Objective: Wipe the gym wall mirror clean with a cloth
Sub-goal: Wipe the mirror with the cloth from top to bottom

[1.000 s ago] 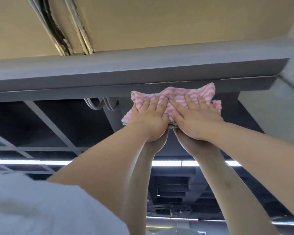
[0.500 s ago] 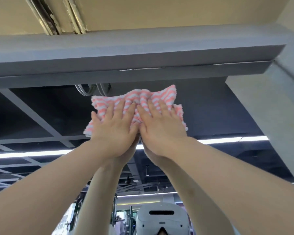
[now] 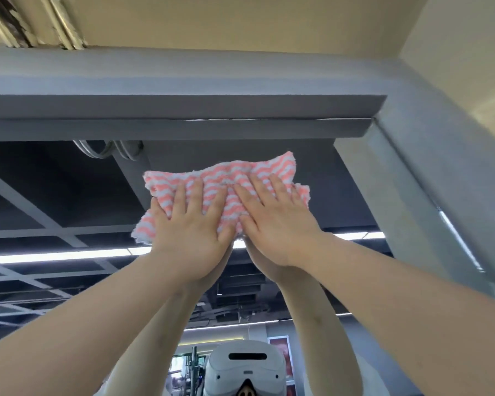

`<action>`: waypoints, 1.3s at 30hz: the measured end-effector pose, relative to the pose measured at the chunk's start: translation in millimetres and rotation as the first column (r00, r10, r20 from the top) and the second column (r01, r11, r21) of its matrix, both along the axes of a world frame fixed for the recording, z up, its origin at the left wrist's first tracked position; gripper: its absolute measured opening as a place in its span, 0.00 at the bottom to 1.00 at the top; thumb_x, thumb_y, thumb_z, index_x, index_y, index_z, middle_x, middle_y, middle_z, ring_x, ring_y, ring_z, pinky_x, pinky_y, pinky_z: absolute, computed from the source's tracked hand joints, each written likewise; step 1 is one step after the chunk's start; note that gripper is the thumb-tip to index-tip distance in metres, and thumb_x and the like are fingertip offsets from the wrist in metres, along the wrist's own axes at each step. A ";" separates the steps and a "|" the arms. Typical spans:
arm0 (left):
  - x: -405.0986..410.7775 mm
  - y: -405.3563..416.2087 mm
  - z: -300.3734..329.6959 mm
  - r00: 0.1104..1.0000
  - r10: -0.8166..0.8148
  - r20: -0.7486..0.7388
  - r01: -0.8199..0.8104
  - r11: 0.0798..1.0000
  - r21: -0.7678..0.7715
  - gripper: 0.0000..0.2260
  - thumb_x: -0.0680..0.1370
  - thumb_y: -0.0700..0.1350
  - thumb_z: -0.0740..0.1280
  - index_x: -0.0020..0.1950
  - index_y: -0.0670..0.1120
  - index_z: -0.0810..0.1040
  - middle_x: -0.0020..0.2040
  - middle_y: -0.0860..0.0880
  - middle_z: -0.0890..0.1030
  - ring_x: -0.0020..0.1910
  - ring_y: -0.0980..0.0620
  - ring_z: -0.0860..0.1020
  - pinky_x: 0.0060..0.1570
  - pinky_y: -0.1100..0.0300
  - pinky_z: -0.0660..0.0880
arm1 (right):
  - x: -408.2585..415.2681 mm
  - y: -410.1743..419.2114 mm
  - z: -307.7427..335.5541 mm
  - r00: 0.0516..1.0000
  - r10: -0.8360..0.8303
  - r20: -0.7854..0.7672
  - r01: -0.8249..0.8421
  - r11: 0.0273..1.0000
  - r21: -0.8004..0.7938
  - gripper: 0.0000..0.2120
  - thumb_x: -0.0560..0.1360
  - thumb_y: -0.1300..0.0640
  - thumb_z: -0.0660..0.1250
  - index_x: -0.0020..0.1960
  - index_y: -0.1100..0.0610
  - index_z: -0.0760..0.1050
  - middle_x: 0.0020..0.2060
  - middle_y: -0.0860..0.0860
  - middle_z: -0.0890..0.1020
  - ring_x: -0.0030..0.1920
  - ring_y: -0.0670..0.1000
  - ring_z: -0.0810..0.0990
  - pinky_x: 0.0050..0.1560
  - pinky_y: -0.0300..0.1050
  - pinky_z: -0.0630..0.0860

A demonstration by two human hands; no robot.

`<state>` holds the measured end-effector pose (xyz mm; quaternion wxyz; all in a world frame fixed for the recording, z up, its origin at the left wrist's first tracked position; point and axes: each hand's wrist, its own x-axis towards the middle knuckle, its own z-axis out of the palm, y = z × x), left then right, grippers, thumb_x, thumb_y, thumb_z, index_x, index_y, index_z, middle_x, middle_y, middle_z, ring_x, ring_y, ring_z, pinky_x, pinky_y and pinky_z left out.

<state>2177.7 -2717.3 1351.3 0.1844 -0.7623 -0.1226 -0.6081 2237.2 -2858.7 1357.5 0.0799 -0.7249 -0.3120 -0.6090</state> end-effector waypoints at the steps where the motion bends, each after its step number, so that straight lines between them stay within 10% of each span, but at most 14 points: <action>1: 9.0 -18.3 2.2 1.000 -0.014 -0.008 0.015 1.000 0.006 0.29 0.75 0.63 0.32 0.76 0.58 0.34 0.78 0.47 0.37 0.77 0.44 0.38 0.72 0.39 0.42 | 9.2 -18.2 -0.2 1.000 -0.008 -0.009 0.008 1.000 0.020 0.26 0.83 0.44 0.41 0.78 0.45 0.35 0.78 0.48 0.37 0.76 0.54 0.34 0.73 0.55 0.33; 19: 102.2 -202.4 -2.6 0.979 -0.159 -0.124 0.185 0.955 0.234 0.26 0.82 0.56 0.42 0.78 0.53 0.39 0.78 0.47 0.39 0.77 0.46 0.38 0.71 0.41 0.35 | 82.0 -177.8 -37.0 0.978 -0.001 -0.208 0.063 0.954 0.293 0.27 0.83 0.47 0.40 0.77 0.50 0.32 0.76 0.50 0.34 0.76 0.48 0.33 0.75 0.48 0.35; 39: -15.1 36.1 -67.2 0.991 -0.108 -0.075 0.117 0.986 0.118 0.35 0.70 0.60 0.32 0.77 0.52 0.41 0.79 0.47 0.47 0.77 0.47 0.43 0.73 0.42 0.41 | -20.6 41.8 -91.0 0.999 0.042 0.011 -0.043 0.991 0.129 0.34 0.73 0.41 0.30 0.79 0.46 0.43 0.79 0.53 0.45 0.78 0.57 0.42 0.67 0.55 0.24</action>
